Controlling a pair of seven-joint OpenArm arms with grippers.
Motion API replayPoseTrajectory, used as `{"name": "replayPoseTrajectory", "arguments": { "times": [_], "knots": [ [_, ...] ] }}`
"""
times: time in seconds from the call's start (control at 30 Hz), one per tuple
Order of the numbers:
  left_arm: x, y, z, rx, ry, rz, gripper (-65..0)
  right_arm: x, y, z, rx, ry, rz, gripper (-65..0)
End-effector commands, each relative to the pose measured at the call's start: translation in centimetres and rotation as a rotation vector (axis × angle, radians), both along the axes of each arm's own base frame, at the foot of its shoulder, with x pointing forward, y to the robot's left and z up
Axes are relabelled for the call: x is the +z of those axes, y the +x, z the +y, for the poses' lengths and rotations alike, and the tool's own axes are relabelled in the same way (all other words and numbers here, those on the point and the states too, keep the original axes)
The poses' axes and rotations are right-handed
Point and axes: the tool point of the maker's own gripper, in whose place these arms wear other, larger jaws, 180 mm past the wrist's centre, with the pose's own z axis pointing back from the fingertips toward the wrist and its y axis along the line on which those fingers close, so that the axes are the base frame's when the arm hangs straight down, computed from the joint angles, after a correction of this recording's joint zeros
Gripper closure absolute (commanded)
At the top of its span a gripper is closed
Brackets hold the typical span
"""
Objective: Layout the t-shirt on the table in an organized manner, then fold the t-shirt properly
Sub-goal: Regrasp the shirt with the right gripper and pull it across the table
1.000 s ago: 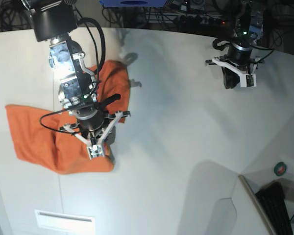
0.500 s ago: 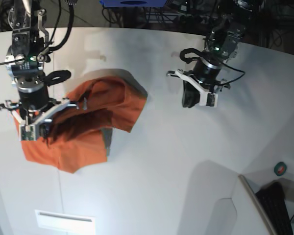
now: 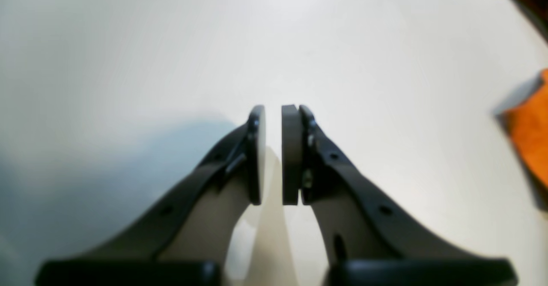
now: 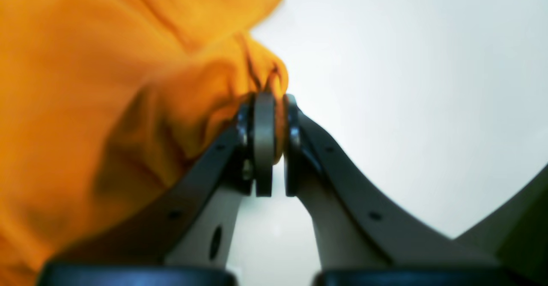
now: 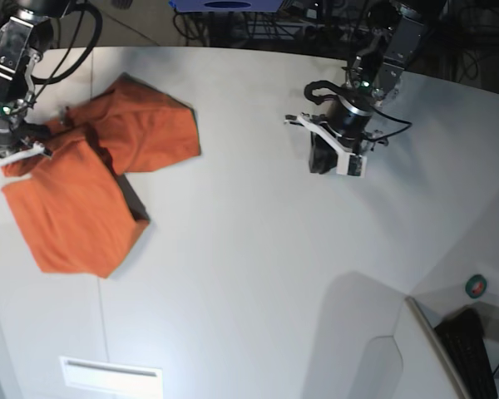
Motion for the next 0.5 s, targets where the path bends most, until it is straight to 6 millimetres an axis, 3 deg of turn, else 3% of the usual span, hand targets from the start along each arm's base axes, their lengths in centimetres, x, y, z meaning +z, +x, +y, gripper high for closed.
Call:
{"name": "replayPoseTrajectory", "arguments": {
  "times": [0.0,0.1,0.17,0.23,0.33,0.4,0.47],
  "knots": [
    [0.8,0.5,1.8,0.034,0.018,-0.036,-6.6,0.7,0.2,-1.2,0.002,-0.037,-0.014,-8.7],
    [1.3,0.1,5.3,0.124,0.041,-0.042,-6.6,1.0,0.7,-0.9,0.046,-0.042,-0.017,-31.8],
    [1.4,-0.3,7.1,0.165,0.056,-0.042,-6.6,2.3,1.3,0.3,0.128,-0.054,-0.042,-39.9],
    [1.3,-0.8,8.3,0.193,0.068,-0.037,-6.6,4.6,2.8,2.3,0.228,-0.078,-0.097,-41.0],
    [1.1,-1.4,8.9,0.206,0.074,-0.028,-6.6,7.3,5.5,7.9,0.417,-0.08,-0.177,-41.0],
    [1.0,-1.7,8.9,0.206,0.075,-0.024,-6.6,7.9,7.7,12.1,0.538,-0.059,-0.211,-41.0],
    [1.0,-1.7,8.6,0.208,0.068,-0.024,-6.6,7.0,9.2,15.1,0.637,-0.041,-0.196,-41.0]
  ]
}}
